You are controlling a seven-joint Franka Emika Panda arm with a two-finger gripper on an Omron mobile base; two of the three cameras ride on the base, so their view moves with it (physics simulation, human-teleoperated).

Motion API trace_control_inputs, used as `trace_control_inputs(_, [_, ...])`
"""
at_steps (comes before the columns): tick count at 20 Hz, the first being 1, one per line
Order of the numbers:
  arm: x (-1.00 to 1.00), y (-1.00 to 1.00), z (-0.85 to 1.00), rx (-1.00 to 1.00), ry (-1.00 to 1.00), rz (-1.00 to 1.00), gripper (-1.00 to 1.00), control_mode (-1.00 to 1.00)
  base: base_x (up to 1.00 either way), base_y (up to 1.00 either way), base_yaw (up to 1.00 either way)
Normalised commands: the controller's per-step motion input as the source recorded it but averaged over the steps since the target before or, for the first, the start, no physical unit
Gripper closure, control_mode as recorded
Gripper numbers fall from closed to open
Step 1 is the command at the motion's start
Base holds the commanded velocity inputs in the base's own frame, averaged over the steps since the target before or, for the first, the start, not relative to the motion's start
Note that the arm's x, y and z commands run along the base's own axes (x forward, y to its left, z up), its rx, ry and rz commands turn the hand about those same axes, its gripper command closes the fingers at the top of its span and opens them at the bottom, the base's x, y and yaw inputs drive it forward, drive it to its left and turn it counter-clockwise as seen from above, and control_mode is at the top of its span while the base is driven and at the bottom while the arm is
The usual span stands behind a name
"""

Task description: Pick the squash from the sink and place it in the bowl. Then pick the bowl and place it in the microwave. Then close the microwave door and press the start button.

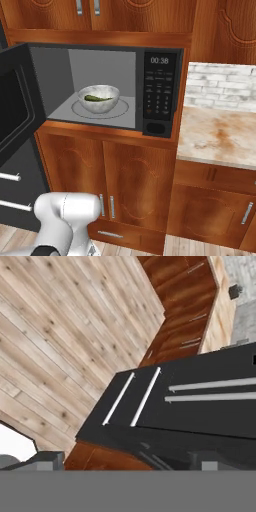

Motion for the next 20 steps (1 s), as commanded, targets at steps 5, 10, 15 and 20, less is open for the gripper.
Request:
trace_control_inputs(5, [0.56, 0.44, -0.27, 0.0, -0.04, -0.12, -1.0, -1.0, 0.0, 0.0, 0.0])
trace_control_inputs(10, [0.38, 0.47, -0.24, -0.02, -0.11, -0.17, -1.0, -1.0, 0.0, 0.0, 0.0])
trace_control_inputs(15, [0.42, 0.07, -0.02, 0.0, -0.12, -0.22, -1.0, -1.0, 0.0, 0.0, 0.0])
trace_control_inputs(20, [0.1, -0.03, -0.03, 0.0, -0.11, -0.2, -1.0, -1.0, 0.0, 0.0, 0.0])
